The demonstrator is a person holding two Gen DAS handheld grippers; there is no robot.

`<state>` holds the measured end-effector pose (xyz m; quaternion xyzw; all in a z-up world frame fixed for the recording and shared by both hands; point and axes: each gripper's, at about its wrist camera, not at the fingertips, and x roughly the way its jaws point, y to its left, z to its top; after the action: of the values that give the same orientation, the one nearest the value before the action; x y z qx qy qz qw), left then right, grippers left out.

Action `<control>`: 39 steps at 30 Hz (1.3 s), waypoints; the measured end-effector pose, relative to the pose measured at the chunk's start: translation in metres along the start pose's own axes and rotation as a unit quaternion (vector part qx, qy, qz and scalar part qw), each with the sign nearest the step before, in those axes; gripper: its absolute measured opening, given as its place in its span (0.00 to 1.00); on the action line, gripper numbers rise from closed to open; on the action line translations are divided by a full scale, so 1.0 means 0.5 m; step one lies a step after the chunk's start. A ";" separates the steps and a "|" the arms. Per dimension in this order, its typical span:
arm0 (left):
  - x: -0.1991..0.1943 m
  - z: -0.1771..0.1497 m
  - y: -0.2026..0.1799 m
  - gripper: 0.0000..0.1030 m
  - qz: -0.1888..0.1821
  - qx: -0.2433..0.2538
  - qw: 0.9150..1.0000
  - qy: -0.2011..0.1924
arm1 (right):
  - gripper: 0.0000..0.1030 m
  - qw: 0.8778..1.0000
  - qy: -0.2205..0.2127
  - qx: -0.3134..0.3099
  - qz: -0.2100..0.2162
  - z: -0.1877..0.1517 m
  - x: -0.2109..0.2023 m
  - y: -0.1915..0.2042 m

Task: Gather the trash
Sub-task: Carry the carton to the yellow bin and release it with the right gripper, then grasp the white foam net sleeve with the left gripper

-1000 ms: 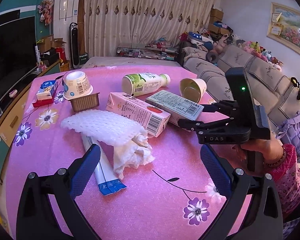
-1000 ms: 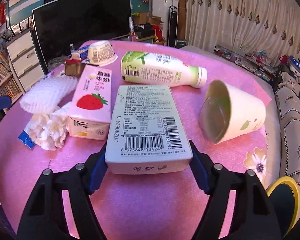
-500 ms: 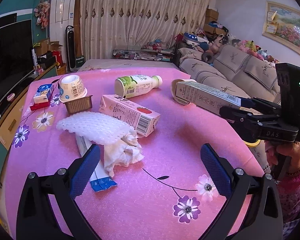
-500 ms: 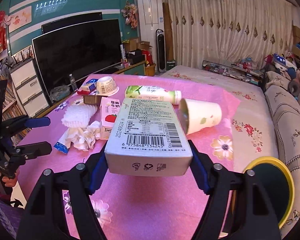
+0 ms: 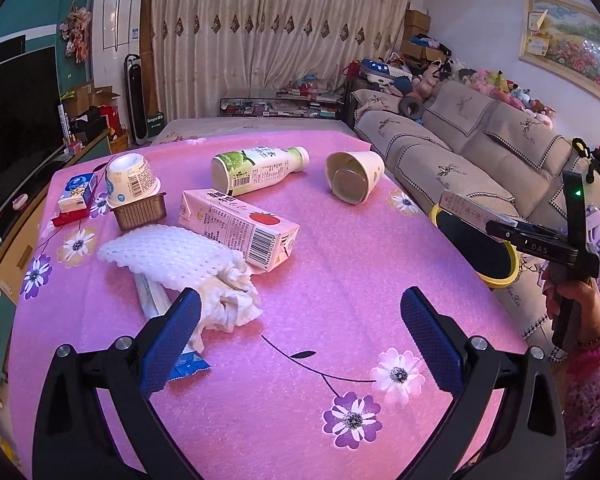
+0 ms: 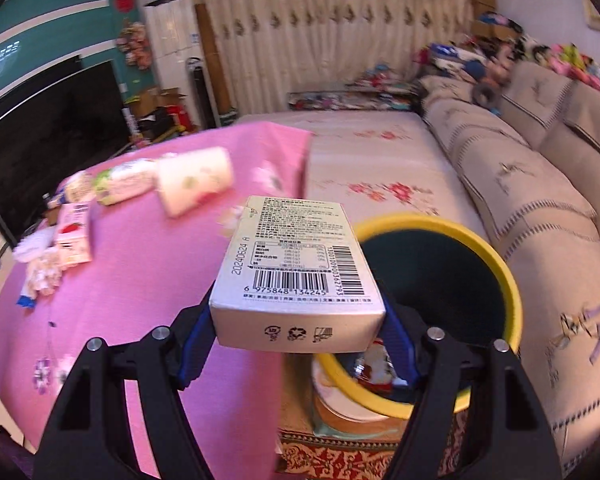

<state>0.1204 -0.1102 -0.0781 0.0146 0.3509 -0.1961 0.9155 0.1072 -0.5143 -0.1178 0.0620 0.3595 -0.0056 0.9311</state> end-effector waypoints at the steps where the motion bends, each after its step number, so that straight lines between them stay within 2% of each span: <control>1: 0.004 0.001 -0.003 0.95 0.000 0.000 1.000 0.002 | 0.67 1.000 0.007 0.009 -0.012 -0.006 0.012 -0.021; 8: 0.029 0.000 -0.002 0.95 0.015 0.007 1.000 0.015 | 0.67 0.993 0.070 0.066 -0.062 -0.038 0.116 -0.117; 16: 0.025 -0.020 0.064 0.95 0.051 -0.010 0.998 0.024 | 0.68 0.989 0.093 0.081 -0.077 -0.058 0.160 -0.133; 25: 0.004 -0.028 0.123 0.95 0.073 -0.008 0.997 0.015 | 0.70 0.991 0.074 0.072 -0.087 -0.047 0.127 -0.114; 31: 0.006 -0.014 0.154 0.95 0.062 -0.021 0.998 0.008 | 0.70 0.993 0.066 0.059 -0.080 -0.038 0.115 -0.091; 37: 0.052 0.008 0.171 0.95 0.037 -0.048 0.998 0.027 | 0.70 0.994 0.071 0.050 -0.073 -0.036 0.123 -0.071; 39: 0.068 0.012 0.167 0.95 0.046 -0.036 0.998 0.030 | 0.70 0.994 0.074 0.047 -0.072 -0.038 0.126 -0.068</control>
<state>0.1780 -0.0457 -0.1048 0.0038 0.3842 -0.1404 0.9125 0.1393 -0.5436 -0.1777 0.0803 0.4305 -0.0850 0.8950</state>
